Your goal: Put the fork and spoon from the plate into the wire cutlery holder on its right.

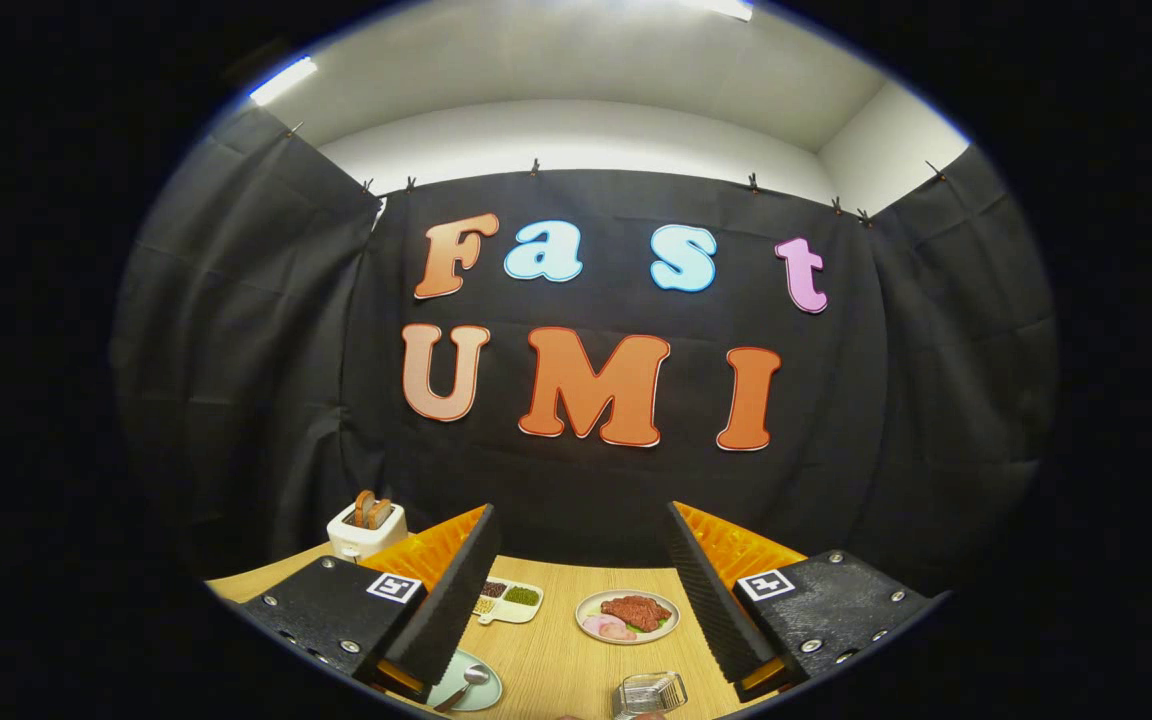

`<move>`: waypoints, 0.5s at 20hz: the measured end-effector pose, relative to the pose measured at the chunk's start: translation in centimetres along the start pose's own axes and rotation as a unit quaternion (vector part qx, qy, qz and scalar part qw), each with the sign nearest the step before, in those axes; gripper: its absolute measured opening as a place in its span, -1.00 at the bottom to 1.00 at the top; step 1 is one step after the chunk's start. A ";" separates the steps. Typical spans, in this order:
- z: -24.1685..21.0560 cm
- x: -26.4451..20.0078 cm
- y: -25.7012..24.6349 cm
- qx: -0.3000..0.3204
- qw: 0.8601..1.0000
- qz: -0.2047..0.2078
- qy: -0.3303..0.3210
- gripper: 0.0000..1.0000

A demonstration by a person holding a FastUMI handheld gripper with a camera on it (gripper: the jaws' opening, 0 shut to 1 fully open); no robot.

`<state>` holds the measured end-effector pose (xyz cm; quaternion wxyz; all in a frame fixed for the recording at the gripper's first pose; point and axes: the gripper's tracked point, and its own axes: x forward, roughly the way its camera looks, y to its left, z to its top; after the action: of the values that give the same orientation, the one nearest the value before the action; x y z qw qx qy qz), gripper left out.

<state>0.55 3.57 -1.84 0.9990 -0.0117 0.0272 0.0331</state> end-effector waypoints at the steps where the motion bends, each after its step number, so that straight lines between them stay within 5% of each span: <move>1: -0.2 0.1 0.3 0.000 1.000 0.003 0.005 0.97; 10: -5.0 1.5 4.3 -0.020 0.995 0.037 0.090 0.98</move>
<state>1.44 7.86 -7.02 0.9902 -0.0338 0.1165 0.0690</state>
